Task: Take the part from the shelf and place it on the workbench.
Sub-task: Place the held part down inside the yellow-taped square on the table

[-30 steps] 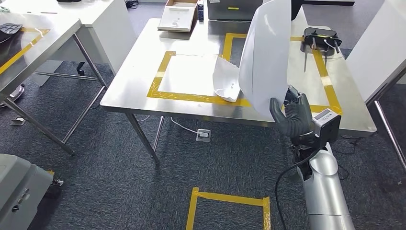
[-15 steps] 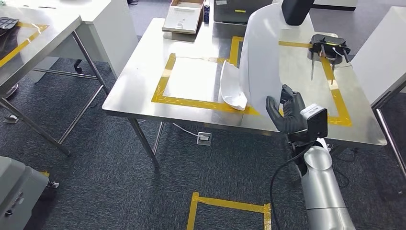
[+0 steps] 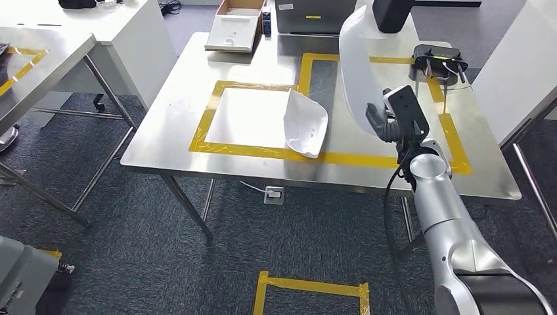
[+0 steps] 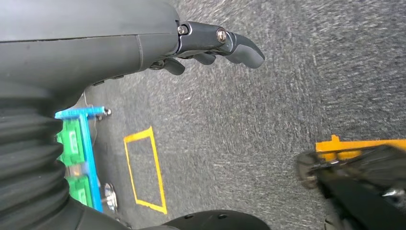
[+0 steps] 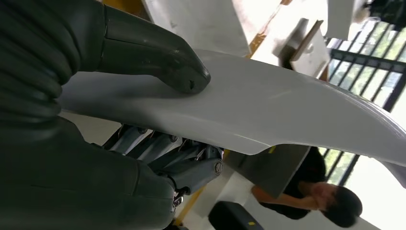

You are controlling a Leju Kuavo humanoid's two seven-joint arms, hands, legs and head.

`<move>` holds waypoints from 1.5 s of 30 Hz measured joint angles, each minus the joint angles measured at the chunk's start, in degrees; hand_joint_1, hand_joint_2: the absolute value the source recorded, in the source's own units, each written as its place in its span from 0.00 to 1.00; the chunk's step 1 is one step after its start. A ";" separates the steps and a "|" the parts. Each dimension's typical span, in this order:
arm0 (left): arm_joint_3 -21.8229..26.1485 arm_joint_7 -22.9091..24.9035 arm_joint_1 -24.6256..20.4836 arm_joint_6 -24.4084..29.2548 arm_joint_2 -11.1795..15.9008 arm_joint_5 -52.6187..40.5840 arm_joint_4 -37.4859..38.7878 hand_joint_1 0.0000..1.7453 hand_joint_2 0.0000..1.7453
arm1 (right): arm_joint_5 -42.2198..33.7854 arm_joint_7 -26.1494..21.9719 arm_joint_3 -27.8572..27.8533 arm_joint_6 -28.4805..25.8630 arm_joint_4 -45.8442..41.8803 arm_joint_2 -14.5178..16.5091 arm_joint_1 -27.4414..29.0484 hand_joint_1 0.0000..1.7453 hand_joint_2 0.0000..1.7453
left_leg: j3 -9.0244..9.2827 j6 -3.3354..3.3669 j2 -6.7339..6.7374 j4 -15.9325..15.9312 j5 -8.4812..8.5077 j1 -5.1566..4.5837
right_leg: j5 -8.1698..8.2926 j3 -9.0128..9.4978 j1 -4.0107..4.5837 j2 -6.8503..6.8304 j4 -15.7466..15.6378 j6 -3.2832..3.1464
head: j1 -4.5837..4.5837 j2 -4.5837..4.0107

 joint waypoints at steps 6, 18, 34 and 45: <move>-0.80 0.45 -1.12 -1.68 0.15 -1.08 0.02 0.00 1.00 | 4.45 9.55 0.00 -3.82 10.03 -2.22 -7.29 1.00 1.00 | 4.58 1.80 -0.34 -11.50 4.19 -0.32 | -1.24 0.72 0.24 0.01 -0.13 1.77 | -0.01 0.00; -1.34 -0.94 -1.41 -2.97 0.38 -1.39 0.02 0.00 1.00 | 6.79 11.36 0.02 -3.53 16.79 -4.81 -9.48 1.00 1.00 | 7.81 2.53 -0.42 -11.49 1.21 -0.28 | 3.49 -4.43 0.12 -0.41 1.45 2.46 | 0.16 0.00; -2.31 0.00 -1.23 -2.29 0.88 -1.02 0.07 0.00 0.00 | 6.61 8.44 0.02 -1.59 18.26 -4.86 -9.06 0.00 0.00 | 8.75 1.48 -0.22 -12.60 0.95 -0.53 | 2.96 -3.32 0.36 -0.10 -0.15 1.14 | 0.00 0.00; -2.08 0.00 -1.12 -0.40 1.28 -0.45 0.10 0.00 0.00 | -1.38 -5.11 -0.36 6.91 16.34 -2.87 -8.23 0.00 0.00 | 9.99 3.26 0.46 -15.55 3.36 0.13 | -2.10 -6.11 0.06 -0.09 7.62 2.83 | 0.22 0.00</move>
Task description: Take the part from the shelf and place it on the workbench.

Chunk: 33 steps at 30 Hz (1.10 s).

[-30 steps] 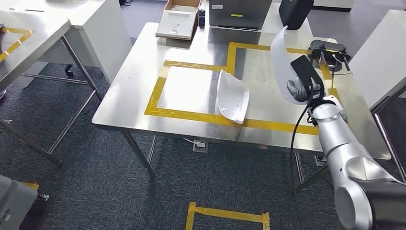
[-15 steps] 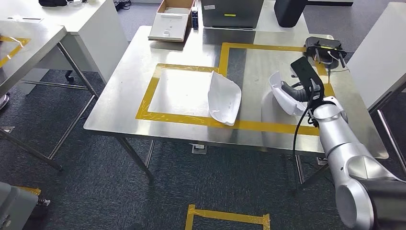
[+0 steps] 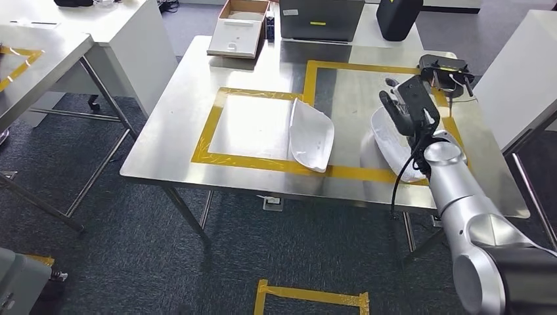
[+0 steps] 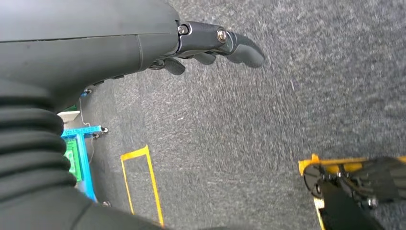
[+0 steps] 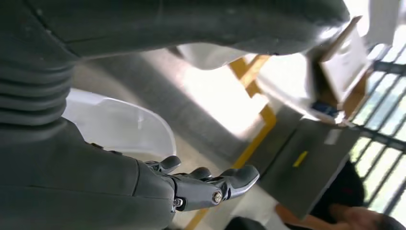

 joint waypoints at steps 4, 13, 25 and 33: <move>0.05 -0.43 0.96 1.20 -0.03 -0.24 0.05 0.00 0.00 | -11.49 -6.61 -0.43 9.29 -7.96 0.66 5.56 0.00 0.00 | -0.74 -0.41 0.01 0.92 -0.07 0.62 | -0.85 -0.79 -1.09 -0.17 4.88 1.33 | 0.03 0.00; 0.60 -1.71 3.99 2.47 -0.01 -0.44 0.34 0.00 0.00 | -31.31 -14.29 1.55 22.28 -45.16 -0.83 27.55 0.00 0.00 | -3.61 -4.06 -0.74 5.33 -2.63 1.10 | 2.76 5.17 -1.52 -0.07 -7.15 -1.40 | 0.07 0.00; 0.58 -1.56 4.13 1.86 0.23 -3.14 0.42 0.00 0.00 | -24.42 -14.60 1.04 26.24 -70.69 -0.36 45.62 0.00 0.00 | 4.11 -2.32 -0.94 3.32 -7.43 -0.20 | 7.57 1.05 -0.71 -0.15 -7.52 -0.50 | -0.34 0.00; 0.58 -2.71 4.52 2.14 0.27 -1.20 0.47 0.00 0.00 | -15.68 -14.48 -2.21 14.34 -69.97 0.38 52.84 0.00 0.00 | -0.84 0.36 -0.19 3.17 -2.61 -0.39 | -4.14 -2.77 -0.69 -0.17 7.75 0.94 | -0.04 0.00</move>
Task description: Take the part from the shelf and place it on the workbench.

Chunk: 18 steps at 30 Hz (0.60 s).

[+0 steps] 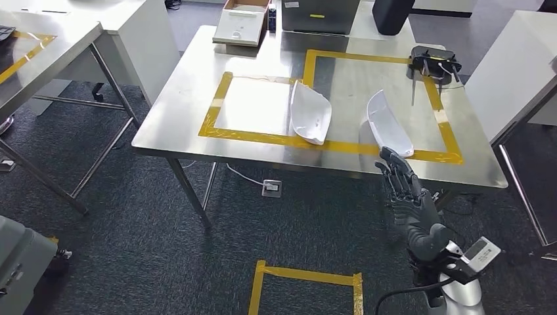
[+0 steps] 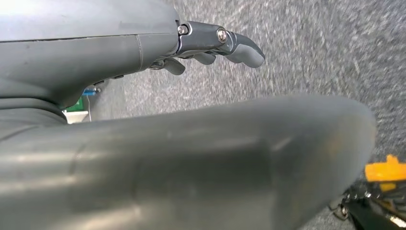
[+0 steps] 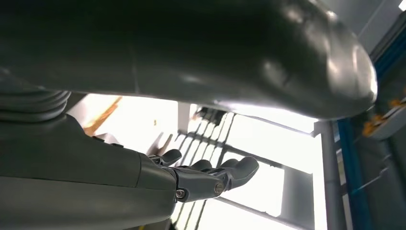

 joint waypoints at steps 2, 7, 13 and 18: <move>0.02 -0.36 0.09 0.04 -0.14 0.33 0.01 0.00 0.00 | 1.84 0.06 -0.61 -6.06 2.44 -0.03 1.56 0.00 0.00 | -1.71 -0.02 0.00 0.44 1.02 -0.26 | 2.30 2.91 0.29 -0.01 -0.97 -0.44 | 0.04 0.00; 0.08 -0.58 0.05 0.26 -0.51 0.49 0.00 0.00 0.00 | 1.12 0.04 -2.29 -13.57 8.09 -0.35 3.99 0.00 0.00 | -3.44 -1.13 0.11 0.98 2.84 -0.57 | 2.61 13.25 1.44 -0.18 -15.76 -2.59 | 0.01 0.00; 0.50 -0.54 0.14 0.36 -0.40 1.19 0.08 0.00 0.00 | -1.20 0.07 -7.28 -18.33 17.99 -0.67 7.55 0.00 0.00 | -5.99 -3.18 -0.28 8.57 -5.03 -0.02 | 6.30 10.63 0.83 -0.66 -17.11 -4.09 | -0.15 0.00; 0.84 -0.13 -0.01 0.23 0.14 1.22 0.03 0.00 0.00 | -0.57 0.13 -11.10 -22.25 30.43 -0.62 8.01 0.00 0.00 | -1.82 -4.17 -0.29 11.67 -4.02 0.68 | 9.19 6.20 0.39 -0.77 -16.01 -3.19 | -0.20 0.00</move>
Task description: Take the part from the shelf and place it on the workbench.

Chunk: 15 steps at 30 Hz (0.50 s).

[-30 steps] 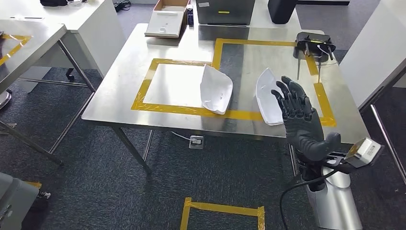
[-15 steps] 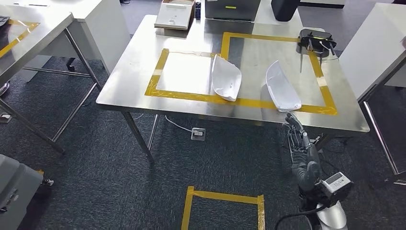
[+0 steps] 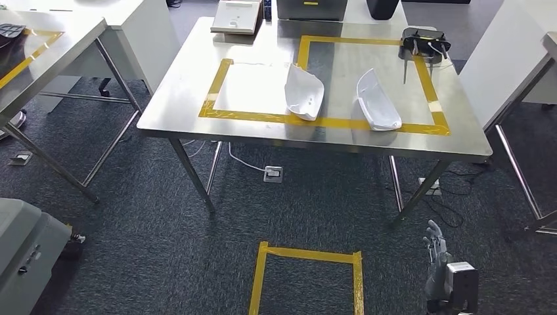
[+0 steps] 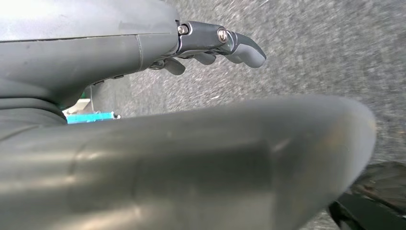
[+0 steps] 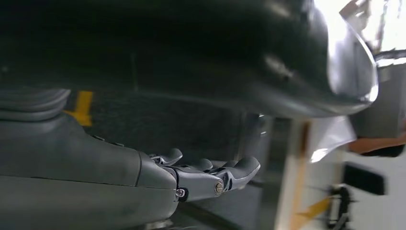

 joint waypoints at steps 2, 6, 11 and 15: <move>0.32 -0.10 -0.28 -0.15 0.16 0.27 -0.05 0.00 0.00 | 1.19 0.06 -0.68 -2.81 6.98 -0.06 -1.18 0.00 0.00 | 5.24 0.07 -0.27 -7.31 0.17 -0.04 | 1.00 -1.40 -0.12 0.05 0.61 0.76 | -0.06 0.00; 1.08 -0.61 -0.50 0.03 0.36 0.73 -0.05 0.00 0.00 | 3.12 2.75 -1.37 -8.06 24.46 -0.19 -5.18 0.00 0.00 | 6.32 2.38 -0.62 -11.36 -0.35 -0.51 | 2.84 -1.83 -0.24 0.26 0.30 2.46 | -0.18 0.00; 2.30 -1.26 -0.60 0.29 0.40 1.59 -0.03 0.00 0.00 | -0.05 24.47 -4.19 -8.55 39.16 0.32 -5.59 0.00 0.00 | 2.58 4.30 -0.34 -11.60 3.50 -0.63 | -8.81 -5.12 -0.37 0.50 11.91 3.36 | 0.16 0.00; 3.10 -1.35 -0.68 0.64 0.18 2.37 -0.03 0.00 0.00 | 2.79 46.86 -4.67 -13.62 44.97 2.02 -4.97 0.00 0.00 | -1.28 4.05 -0.13 -10.89 6.16 -1.04 | -7.47 -0.74 0.06 0.54 13.83 2.68 | 0.25 0.00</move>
